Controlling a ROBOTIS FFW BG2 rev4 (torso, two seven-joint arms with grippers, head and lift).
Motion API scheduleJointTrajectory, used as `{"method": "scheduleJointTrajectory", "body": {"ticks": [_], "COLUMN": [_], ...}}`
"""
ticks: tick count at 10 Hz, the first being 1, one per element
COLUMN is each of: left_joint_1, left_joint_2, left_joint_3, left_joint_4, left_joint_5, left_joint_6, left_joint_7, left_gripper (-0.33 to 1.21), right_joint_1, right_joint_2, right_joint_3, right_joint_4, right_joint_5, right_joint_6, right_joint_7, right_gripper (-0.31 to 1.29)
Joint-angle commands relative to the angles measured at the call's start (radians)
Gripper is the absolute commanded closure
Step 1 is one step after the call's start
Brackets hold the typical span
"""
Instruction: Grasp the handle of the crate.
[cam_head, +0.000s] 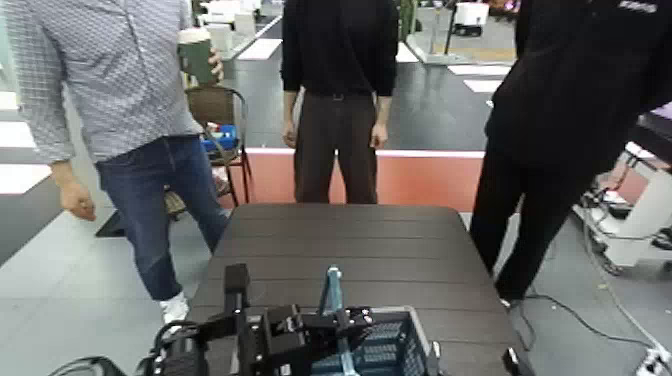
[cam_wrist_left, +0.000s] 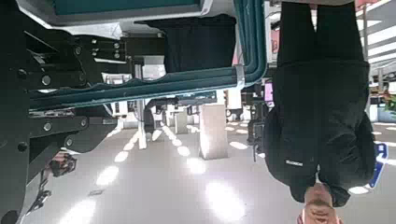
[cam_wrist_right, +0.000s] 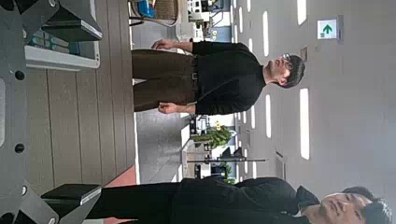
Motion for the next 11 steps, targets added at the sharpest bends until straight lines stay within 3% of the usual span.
{"method": "scheduleJointTrajectory", "body": {"ticks": [1,11], "left_joint_1": [-0.007,-0.038], "left_joint_2": [0.003,0.013], "left_joint_3": [-0.013,-0.045], "left_joint_4": [0.009,0.038], "left_joint_5": [0.025,0.031], "left_joint_6": [0.012,0.03], "left_joint_7": [0.0,-0.028], "left_gripper": [1.19,1.19], "right_joint_1": [0.0,-0.003], "right_joint_2": [-0.001,-0.001], "right_joint_3": [0.002,0.007], "right_joint_4": [0.0,0.002], "right_joint_5": [0.0,-0.017], "right_joint_6": [0.005,0.013], "right_joint_7": [0.0,0.003], "right_gripper": [0.15,0.15]}}
